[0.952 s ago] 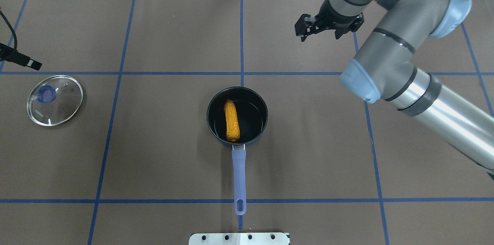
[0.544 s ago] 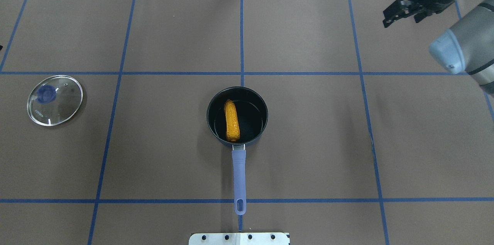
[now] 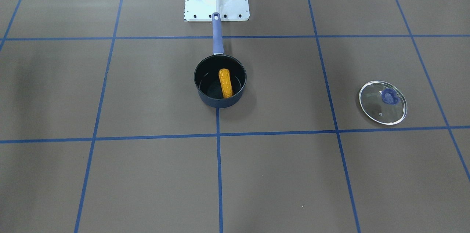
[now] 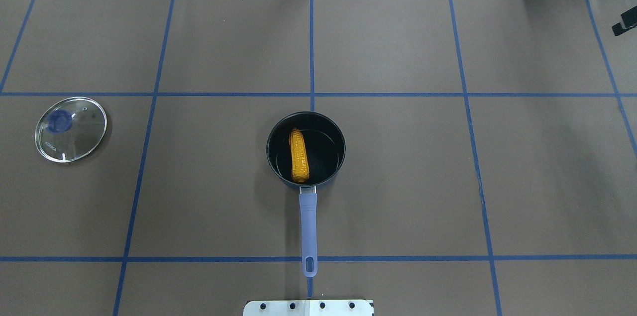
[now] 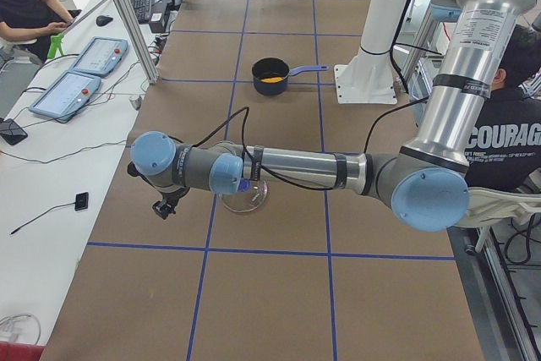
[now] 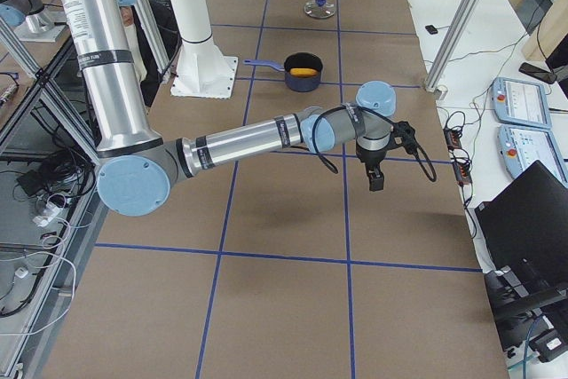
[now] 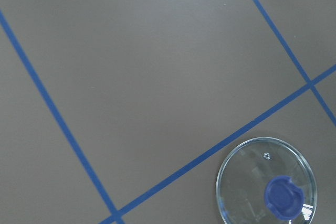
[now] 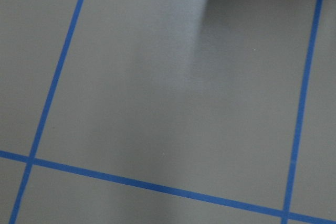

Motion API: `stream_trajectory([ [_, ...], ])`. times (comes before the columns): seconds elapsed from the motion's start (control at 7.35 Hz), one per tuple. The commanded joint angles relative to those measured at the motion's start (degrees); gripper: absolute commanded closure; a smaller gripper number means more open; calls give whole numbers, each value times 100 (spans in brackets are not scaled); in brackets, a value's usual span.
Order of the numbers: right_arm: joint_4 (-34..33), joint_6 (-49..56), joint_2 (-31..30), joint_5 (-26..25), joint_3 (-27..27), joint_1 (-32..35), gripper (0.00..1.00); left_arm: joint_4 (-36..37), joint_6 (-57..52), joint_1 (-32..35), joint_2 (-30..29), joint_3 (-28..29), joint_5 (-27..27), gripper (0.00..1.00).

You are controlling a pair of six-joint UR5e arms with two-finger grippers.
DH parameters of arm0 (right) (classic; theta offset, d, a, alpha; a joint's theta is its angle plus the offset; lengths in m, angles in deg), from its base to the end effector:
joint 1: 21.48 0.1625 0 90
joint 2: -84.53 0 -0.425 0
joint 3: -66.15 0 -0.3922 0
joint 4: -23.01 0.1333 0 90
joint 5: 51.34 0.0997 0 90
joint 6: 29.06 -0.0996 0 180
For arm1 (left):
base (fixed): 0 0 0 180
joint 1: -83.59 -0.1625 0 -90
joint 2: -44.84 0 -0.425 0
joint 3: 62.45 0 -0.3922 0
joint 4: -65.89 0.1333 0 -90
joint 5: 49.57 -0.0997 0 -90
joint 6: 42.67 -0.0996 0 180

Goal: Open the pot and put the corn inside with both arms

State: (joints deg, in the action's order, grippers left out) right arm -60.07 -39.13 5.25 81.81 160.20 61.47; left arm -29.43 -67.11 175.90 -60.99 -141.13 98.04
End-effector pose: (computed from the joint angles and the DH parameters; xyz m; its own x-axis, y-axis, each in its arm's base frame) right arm -0.0062 -0.5814 0.5108 0.7023 -0.1739 0.6903 -0.0089 0.9675 0.2528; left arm -0.0739 -0.6118 0.5761 0.5090 0.5188 -0.6868 -0.1877 0.8456 0.4997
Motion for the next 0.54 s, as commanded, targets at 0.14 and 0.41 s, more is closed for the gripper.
stream_trajectory([
  [0.14, 29, 1010, -911, 261, 167, 694, 0, 49, -60, 261, 19, -7, -4, 3],
  [0.41, -33, 1104, -1036, 465, 132, 968, 0, 49, -52, 288, 36, -7, -4, 3],
])
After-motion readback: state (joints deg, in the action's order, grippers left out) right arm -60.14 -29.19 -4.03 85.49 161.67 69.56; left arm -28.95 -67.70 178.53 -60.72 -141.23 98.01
